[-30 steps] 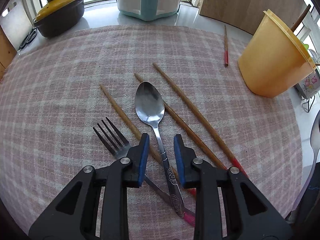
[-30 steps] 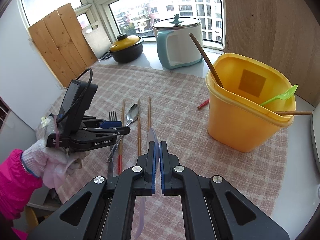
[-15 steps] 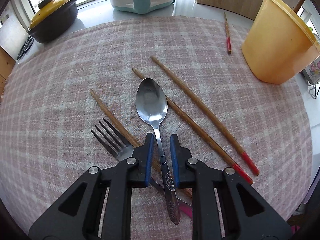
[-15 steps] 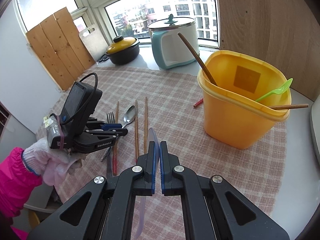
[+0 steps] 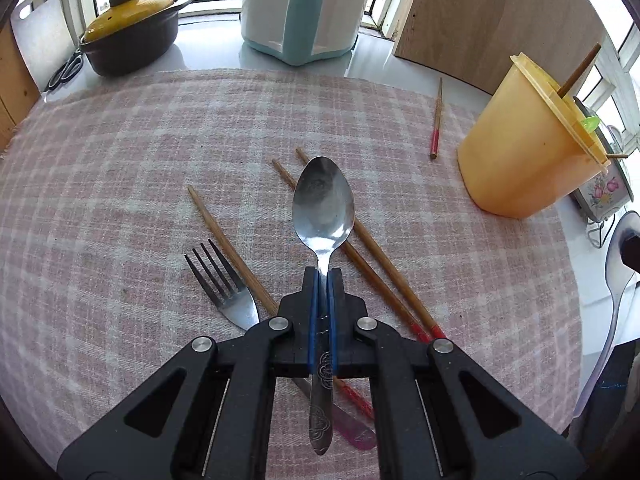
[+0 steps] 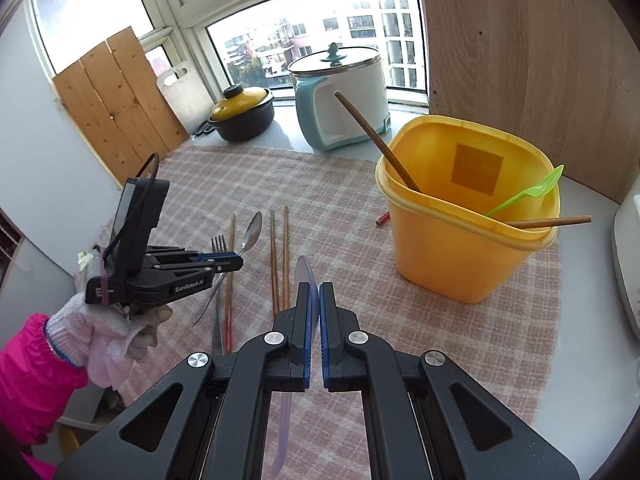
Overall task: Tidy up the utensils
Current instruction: 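Carry the steel spoon in the left tool while the right tool carries the clear spoon to the container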
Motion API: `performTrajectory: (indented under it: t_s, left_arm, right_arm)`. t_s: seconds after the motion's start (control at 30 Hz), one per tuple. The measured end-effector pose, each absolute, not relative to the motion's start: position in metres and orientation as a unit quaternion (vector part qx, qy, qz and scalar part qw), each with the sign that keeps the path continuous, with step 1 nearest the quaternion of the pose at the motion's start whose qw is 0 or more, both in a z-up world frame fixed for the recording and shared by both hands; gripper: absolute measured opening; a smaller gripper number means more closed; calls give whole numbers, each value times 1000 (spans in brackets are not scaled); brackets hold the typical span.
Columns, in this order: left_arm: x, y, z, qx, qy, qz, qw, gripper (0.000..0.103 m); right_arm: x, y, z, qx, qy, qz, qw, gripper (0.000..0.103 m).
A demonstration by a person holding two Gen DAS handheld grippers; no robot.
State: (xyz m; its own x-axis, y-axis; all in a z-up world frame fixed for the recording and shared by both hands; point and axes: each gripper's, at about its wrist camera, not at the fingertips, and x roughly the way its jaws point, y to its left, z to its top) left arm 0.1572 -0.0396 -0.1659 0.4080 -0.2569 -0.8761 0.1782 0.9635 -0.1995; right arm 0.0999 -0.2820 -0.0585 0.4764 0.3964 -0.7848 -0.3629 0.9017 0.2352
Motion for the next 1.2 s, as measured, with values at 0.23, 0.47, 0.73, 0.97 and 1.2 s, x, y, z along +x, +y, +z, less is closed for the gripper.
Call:
performTrajectory:
  t_s: [0.23, 0.47, 0.73, 0.97, 1.2]
  left_arm:
    - [139, -42, -112, -86, 474, -145, 864, 2]
    - [130, -59, -58, -121, 414, -163, 888, 2]
    - [135, -100, -10, -139, 360, -183, 904, 2]
    - [147, -144, 7, -149, 336, -193, 910, 2]
    - [171, -185, 11, -141, 322, -187, 917, 2]
  right_arm:
    - [99, -288, -40, 17, 442, 230, 867, 2]
    - [104, -307, -12, 15, 416, 236, 878, 2]
    - [123, -337, 20, 12, 386, 240, 891, 2]
    - [149, -359, 39, 7, 363, 237, 901, 2]
    - [178, -373, 45, 1, 350, 234, 907, 2]
